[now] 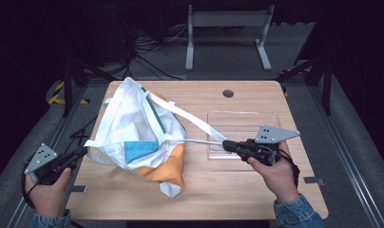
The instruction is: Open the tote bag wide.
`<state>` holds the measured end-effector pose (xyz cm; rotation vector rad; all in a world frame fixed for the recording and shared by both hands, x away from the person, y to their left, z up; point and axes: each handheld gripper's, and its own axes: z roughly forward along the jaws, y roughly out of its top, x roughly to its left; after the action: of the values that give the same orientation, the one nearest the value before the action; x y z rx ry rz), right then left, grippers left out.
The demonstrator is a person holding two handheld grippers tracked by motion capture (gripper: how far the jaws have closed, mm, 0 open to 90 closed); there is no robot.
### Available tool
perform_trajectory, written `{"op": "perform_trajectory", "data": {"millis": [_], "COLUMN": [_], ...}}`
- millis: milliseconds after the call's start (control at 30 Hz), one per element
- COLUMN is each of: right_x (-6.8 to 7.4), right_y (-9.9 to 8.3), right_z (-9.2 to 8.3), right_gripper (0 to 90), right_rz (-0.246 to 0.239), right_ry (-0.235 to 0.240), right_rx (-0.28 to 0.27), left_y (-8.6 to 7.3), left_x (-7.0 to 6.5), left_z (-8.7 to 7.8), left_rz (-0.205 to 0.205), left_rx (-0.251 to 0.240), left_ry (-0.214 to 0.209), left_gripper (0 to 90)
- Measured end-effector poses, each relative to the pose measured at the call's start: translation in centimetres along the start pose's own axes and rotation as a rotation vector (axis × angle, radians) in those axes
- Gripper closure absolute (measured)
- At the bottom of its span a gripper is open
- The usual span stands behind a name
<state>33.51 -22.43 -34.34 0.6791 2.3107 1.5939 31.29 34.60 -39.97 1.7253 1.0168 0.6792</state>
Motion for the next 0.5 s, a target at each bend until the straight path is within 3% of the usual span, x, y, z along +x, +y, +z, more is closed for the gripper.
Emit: {"op": "perform_trajectory", "data": {"millis": [67,267,433,500], "right_x": [0.5,1.5,1.9,2.1], "right_y": [-1.2,-3.7,-4.5,-4.7], "right_z": [0.5,1.8,3.1,3.6], "right_gripper": [88.2,88.2,88.2,88.2], "right_rz": [0.009,0.058,0.074,0.075], "right_ry": [0.013,0.067,0.102,0.107], "right_rx": [0.044,0.087,0.12,0.139], "left_y": [0.1,0.5,0.9,1.1], "left_x": [0.0,0.4,0.6,0.4], "left_z": [-0.1,-0.8,-1.0,-0.8], "left_rz": [0.003,-0.003,-0.016,-0.002], "left_rx": [-0.007,-0.043,-0.071,-0.072], "left_ry": [0.007,0.035,0.048,0.04], "left_gripper": [88.2,88.2,88.2,88.2]}}
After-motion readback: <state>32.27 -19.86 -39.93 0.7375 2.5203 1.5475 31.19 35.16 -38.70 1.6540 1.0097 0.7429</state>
